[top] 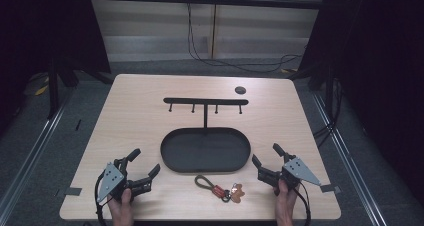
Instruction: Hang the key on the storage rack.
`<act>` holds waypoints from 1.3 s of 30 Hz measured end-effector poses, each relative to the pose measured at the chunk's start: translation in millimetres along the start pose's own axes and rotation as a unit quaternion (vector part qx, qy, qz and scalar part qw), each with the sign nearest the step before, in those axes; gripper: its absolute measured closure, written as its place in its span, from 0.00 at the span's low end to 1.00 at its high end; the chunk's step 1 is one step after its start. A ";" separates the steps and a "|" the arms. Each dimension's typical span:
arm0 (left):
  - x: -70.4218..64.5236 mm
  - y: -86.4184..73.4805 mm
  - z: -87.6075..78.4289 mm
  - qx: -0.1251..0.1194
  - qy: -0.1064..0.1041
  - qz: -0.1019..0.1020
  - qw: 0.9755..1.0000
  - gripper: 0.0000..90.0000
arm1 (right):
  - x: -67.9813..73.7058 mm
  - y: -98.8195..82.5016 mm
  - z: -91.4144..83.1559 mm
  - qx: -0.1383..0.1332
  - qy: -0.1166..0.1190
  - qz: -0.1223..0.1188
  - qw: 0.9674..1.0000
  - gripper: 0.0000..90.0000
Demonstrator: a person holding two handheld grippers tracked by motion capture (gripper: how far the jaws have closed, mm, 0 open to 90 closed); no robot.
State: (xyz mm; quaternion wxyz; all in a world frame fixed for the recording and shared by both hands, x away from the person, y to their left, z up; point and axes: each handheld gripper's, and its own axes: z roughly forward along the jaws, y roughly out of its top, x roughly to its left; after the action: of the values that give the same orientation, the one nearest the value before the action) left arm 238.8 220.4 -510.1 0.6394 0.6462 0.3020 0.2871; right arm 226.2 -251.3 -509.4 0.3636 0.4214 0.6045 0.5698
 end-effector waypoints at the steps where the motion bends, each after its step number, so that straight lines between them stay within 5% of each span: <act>1: 0.0 0.0 0.0 0.000 0.000 0.000 1.000 0.17 | 0.0 0.0 0.0 0.000 0.000 0.000 1.000 0.15; 9: -0.7 -0.2 0.2 -0.001 -0.003 0.000 1.000 0.17 | 5.6 1.9 5.0 0.028 -0.011 -0.024 0.999 0.16; 16: -0.4 0.0 0.2 0.000 -0.003 0.001 1.000 0.17 | 6.4 2.9 6.6 0.043 -0.016 -0.024 0.999 0.29; 19: -0.3 0.0 0.0 0.001 -0.004 0.001 1.000 0.17 | 4.9 3.3 6.7 0.050 -0.008 -0.012 0.999 0.34; 23: -0.3 0.0 0.0 0.002 -0.006 0.003 1.000 0.17 | 3.1 6.6 7.0 0.080 0.007 0.039 0.996 0.39; 29: -0.3 0.0 0.0 0.001 -0.004 0.001 1.000 0.17 | 6.9 12.1 5.4 0.097 0.009 0.006 0.995 0.45; 35: -0.4 0.0 0.0 0.001 -0.007 0.001 1.000 0.17 | 11.4 19.3 3.5 0.098 0.008 0.006 0.995 0.45; 36: -0.5 -0.1 -0.1 0.001 -0.008 0.001 1.000 0.17 | 12.0 23.6 3.2 0.129 0.016 0.006 0.992 0.48; 39: -0.5 0.0 0.0 0.001 -0.007 0.001 1.000 0.17 | 11.7 26.0 4.0 0.148 0.028 0.010 0.989 0.48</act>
State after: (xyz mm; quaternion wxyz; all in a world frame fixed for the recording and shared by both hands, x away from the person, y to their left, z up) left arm 238.4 220.0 -510.1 0.6410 0.6488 0.2970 0.2826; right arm 227.9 -239.1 -483.5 0.2747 0.4603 0.6882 0.4890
